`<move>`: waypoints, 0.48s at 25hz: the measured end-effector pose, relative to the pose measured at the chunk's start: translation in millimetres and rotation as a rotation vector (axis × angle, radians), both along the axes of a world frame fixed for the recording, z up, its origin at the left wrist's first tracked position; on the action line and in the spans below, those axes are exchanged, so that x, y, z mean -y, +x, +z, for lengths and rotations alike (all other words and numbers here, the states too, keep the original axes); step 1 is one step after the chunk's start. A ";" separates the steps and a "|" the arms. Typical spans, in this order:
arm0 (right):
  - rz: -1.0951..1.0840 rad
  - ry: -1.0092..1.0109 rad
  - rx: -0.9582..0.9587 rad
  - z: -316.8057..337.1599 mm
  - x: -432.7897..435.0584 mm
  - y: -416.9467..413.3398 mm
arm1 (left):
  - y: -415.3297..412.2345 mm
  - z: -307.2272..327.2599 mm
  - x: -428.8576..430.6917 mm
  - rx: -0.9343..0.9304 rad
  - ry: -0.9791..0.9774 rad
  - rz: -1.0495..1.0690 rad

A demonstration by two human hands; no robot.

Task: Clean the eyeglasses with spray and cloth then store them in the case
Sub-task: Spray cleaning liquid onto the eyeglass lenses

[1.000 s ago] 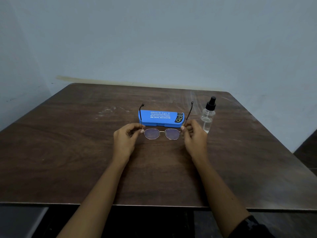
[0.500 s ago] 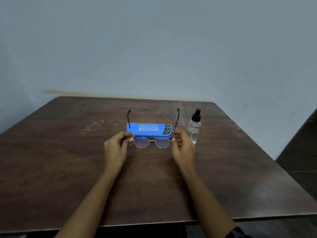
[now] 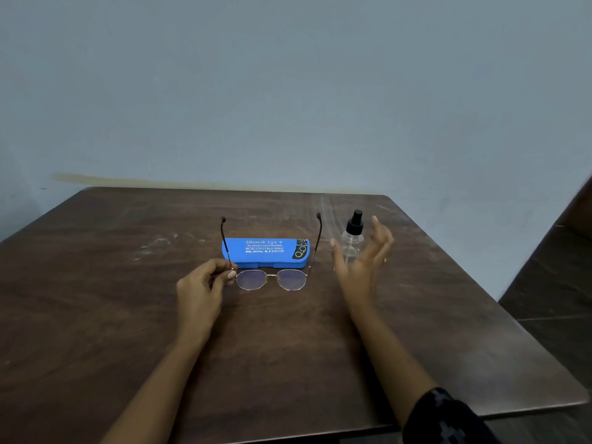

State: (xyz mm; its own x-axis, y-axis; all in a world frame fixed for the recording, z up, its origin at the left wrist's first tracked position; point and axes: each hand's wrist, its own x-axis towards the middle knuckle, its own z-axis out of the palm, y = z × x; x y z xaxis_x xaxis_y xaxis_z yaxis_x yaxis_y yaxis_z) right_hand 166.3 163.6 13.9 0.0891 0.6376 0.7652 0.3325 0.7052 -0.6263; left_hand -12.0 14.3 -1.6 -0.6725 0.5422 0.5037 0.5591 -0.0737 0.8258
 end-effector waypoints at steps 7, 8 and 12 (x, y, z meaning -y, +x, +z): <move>0.127 -0.121 0.057 -10.0 -18.4 -9.3 | -2.2 -1.2 -3.5 0.004 -0.003 0.003; 0.132 -0.121 0.062 -10.4 -18.9 -9.0 | -2.0 -1.4 -3.7 -0.001 -0.004 0.002; 0.136 -0.152 0.016 -8.9 -13.1 -7.8 | -1.4 -0.4 -3.2 -0.004 0.007 0.000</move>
